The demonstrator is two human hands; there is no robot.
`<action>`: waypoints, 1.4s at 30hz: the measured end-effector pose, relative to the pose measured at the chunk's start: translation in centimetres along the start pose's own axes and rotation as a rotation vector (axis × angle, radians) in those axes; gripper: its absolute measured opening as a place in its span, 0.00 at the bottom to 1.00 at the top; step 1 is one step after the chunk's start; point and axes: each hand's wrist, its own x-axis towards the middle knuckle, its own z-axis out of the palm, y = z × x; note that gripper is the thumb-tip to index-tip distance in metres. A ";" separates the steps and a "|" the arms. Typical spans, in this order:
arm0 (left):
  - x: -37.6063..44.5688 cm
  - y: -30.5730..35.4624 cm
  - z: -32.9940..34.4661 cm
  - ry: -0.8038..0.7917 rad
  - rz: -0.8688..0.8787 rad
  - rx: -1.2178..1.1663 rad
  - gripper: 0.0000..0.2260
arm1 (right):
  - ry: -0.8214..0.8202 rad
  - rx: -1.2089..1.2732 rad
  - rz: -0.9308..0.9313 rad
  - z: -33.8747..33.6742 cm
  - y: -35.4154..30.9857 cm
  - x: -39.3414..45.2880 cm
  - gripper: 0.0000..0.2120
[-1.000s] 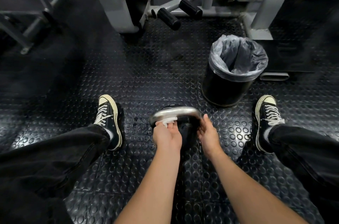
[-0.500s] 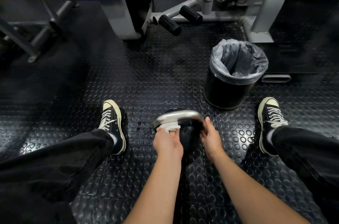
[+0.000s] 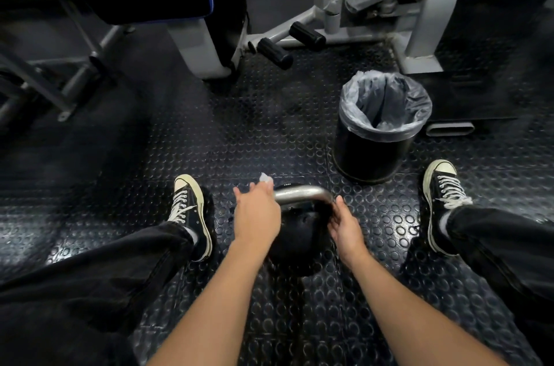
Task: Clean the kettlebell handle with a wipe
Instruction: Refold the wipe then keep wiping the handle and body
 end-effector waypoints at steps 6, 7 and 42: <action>3.5 1.0 -1.1 -0.211 0.213 0.125 0.15 | 0.017 0.040 0.006 -0.1 0.3 0.6 0.22; 3.9 1.4 -1.5 -0.257 0.259 0.111 0.18 | 0.015 0.021 -0.002 -0.1 0.3 0.7 0.21; 5.9 0.5 -2.5 -0.428 0.345 0.124 0.19 | -0.023 0.051 -0.007 0.1 -0.2 -0.1 0.24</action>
